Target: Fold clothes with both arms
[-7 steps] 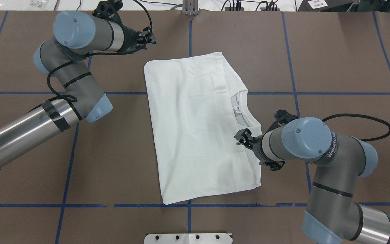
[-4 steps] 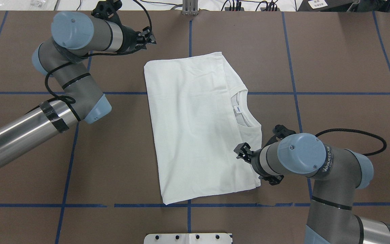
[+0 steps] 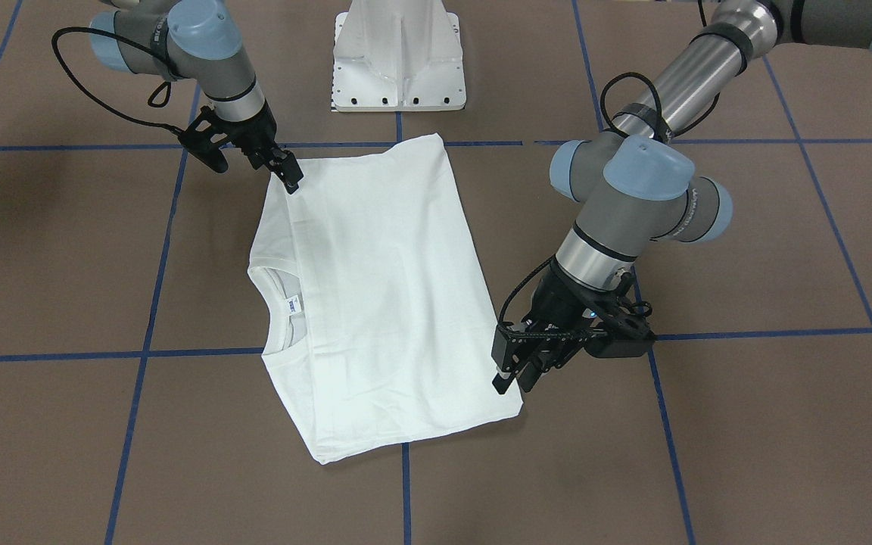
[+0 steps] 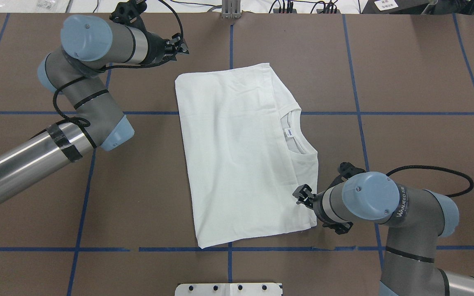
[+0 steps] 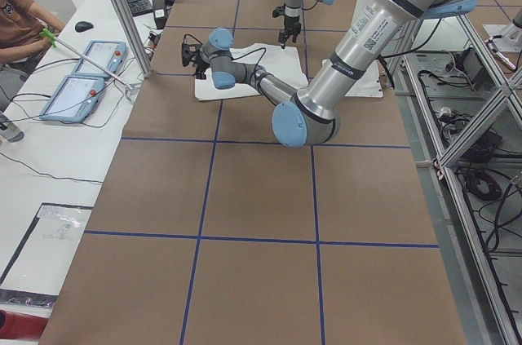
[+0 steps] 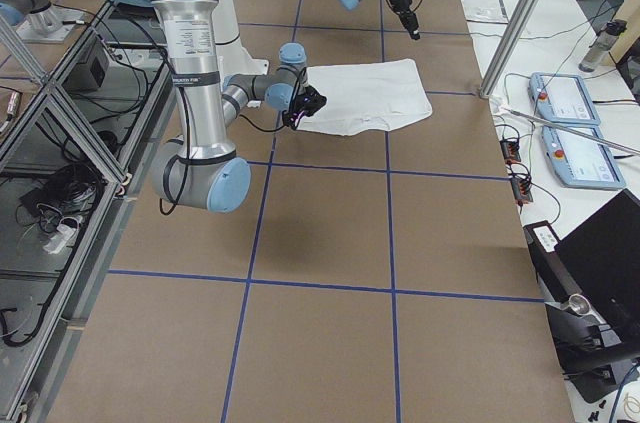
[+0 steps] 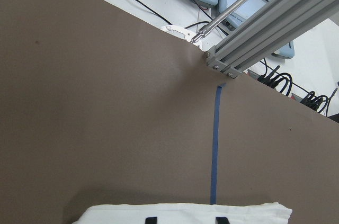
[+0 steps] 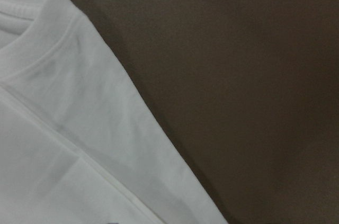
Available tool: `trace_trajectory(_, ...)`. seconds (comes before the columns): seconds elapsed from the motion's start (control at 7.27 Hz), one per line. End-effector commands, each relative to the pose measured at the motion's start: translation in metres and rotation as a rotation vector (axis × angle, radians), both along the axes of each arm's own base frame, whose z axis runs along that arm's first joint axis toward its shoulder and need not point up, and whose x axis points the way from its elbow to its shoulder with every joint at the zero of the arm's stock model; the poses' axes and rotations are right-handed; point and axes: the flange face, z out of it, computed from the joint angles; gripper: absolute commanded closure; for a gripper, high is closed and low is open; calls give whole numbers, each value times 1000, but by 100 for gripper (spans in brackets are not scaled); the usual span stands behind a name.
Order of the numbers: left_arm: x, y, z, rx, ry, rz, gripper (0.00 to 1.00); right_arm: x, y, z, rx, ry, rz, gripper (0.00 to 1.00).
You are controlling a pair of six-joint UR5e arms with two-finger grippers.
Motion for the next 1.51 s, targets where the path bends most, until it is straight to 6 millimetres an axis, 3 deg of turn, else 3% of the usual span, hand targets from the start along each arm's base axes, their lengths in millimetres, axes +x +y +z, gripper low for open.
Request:
trace_trajectory(0.0,-1,0,4,-3,-3,-1,51,-7,10,4,-1,8,-20,11)
trace_trajectory(0.14,-1,1,5,-4,-4,0,51,-9,15,2,0,5,-29,13)
trace_trajectory(0.28,-1,1,5,-4,-5,-1,51,-8,15,2,0,5,-29,22)
trace_trajectory(0.55,-2,2,2,1,1,-1,51,-8,15,2,-1,6,-28,64)
trace_trajectory(0.69,-2,2,2,1,1,-1,51,-8,16,2,-1,4,-30,92)
trace_trajectory(0.83,-3,3,3,1,1,-1,51,-8,16,2,0,5,-31,100)
trace_trajectory(1.1,-9,9,4,8,7,0,51,1,17,-12,4,-25,-32,100)
trace_trajectory(1.24,-13,15,-7,17,28,1,50,6,18,-17,7,-36,-31,100)
trace_trajectory(1.38,-30,47,-5,-34,77,4,50,13,21,-21,0,-42,-26,100)
